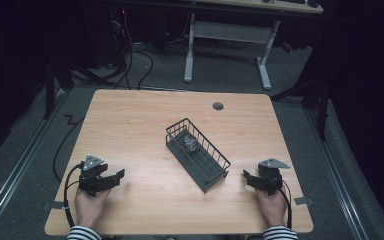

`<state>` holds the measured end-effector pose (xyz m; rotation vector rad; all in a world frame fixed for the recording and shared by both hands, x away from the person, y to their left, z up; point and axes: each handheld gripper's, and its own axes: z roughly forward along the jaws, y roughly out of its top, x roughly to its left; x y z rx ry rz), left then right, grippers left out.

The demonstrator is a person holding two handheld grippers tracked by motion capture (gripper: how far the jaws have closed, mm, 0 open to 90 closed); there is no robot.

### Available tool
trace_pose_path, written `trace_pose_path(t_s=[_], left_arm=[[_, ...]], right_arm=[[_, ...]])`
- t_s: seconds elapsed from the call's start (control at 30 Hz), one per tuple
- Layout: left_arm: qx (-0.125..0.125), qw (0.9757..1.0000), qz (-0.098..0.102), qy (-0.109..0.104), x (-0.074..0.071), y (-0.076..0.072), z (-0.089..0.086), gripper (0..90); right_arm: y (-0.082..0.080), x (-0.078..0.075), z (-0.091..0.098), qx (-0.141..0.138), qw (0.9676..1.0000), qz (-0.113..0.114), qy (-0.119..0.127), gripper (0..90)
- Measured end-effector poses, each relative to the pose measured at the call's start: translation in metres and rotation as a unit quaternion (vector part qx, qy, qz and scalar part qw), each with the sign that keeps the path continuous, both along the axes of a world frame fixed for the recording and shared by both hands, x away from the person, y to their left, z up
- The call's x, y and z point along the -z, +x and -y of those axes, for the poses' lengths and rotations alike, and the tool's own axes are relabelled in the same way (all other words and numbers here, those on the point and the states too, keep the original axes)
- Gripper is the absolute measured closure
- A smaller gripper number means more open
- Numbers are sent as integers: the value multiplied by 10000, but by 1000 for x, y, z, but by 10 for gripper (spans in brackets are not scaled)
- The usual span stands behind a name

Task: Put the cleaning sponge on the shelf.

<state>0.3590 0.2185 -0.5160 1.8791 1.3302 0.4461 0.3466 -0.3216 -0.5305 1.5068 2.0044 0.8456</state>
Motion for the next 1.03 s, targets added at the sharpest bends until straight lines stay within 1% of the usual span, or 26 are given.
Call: trace_pose_path(t_s=[0.07, 0.13, 0.27, 0.37, 0.4, 0.47, 0.5, 0.53, 0.57, 0.6, 0.7, 0.77, 1.03], left_arm=[[-20, 10000, -22, 49, 3, 1, 2, 286], [-63, 9999, -18, 145, 6, 2, 4, 286], [-131, 9996, -13, 243, 10, 4, 7, 286], [-138, 9988, 67, 472, 13, 6, 11, 287], [-169, 9982, 32, 583, 15, 7, 12, 288], [-154, 9976, -25, 673, 16, 7, 12, 282], [-175, 9973, 27, 707, 17, 7, 13, 282], [-177, 9973, 23, 718, 19, 6, 13, 283], [-195, 9974, 77, 685, 21, 6, 13, 282], [-205, 9974, 88, 678, 21, 5, 13, 276], [-221, 9974, 83, 685, 21, 5, 13, 273], [-265, 9972, 70, 695, 21, 5, 13, 251], [-228, 9973, 55, 697, 21, 5, 13, 228]], right_arm=[[0, 0, 0, -2, 10000, 0, -2, 338], [0, 0, 0, -5, 10000, 2, -4, 338], [0, 0, 0, -7, 10000, 2, -1, 337], [0, 0, 0, -20, 10000, 5, -1, 335], [0, 0, 0, -21, 10000, 4, 0, 334], [0, 0, 0, -26, 10000, 2, 0, 332], [0, 0, 0, -27, 10000, 0, -1, 332], [0, 0, 0, -35, 10000, 3, -2, 332], [0, 0, 0, -40, 10000, 1, -3, 332], [0, 0, 0, -41, 10000, 2, -2, 332], [0, 0, 0, -41, 10000, 2, -2, 332], [0, 0, 0, -41, 10000, 1, -2, 332], [0, 0, 0, -37, 10000, -1, 0, 332]])
